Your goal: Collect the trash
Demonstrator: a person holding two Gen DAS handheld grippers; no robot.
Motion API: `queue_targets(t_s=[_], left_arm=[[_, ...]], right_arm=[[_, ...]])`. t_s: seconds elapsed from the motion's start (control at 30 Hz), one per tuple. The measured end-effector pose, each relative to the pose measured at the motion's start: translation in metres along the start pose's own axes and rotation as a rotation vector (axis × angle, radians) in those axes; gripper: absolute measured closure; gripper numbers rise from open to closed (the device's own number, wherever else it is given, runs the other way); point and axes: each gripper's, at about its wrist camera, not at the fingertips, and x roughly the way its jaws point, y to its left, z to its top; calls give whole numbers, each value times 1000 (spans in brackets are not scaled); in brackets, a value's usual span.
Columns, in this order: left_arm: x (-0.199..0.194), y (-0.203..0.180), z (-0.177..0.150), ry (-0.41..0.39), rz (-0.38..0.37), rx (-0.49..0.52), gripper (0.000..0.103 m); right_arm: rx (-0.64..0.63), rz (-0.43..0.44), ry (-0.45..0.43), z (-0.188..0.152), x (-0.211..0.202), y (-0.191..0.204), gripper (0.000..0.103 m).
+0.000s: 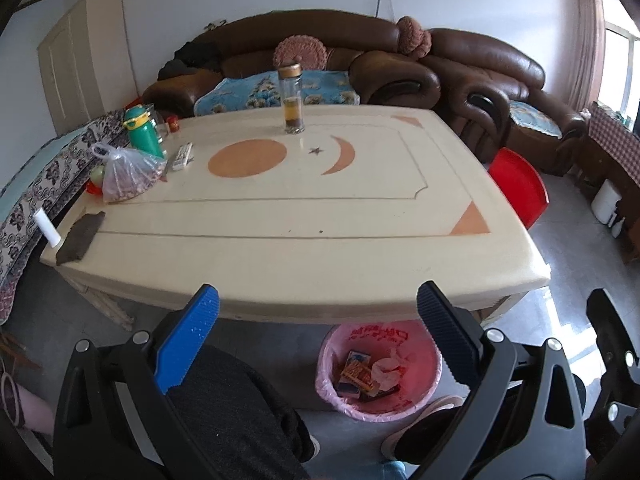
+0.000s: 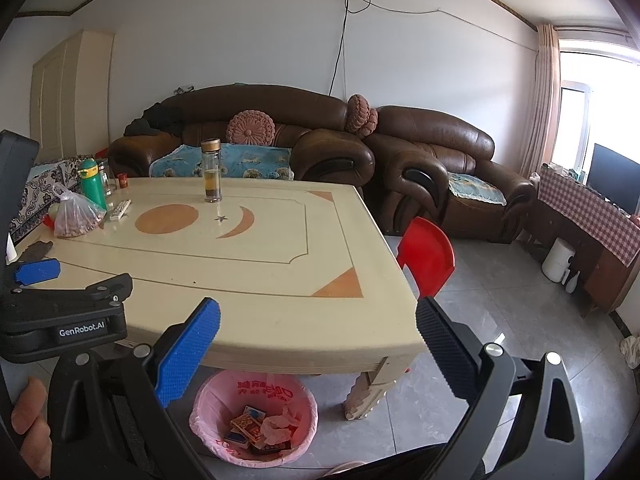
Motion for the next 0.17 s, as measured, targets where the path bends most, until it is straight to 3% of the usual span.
queue_targets(t_s=[0.17], left_arm=[[-1,-1,0,-2,7,11,6]], right_arm=[[1,4,2,-1,1,-1,7]])
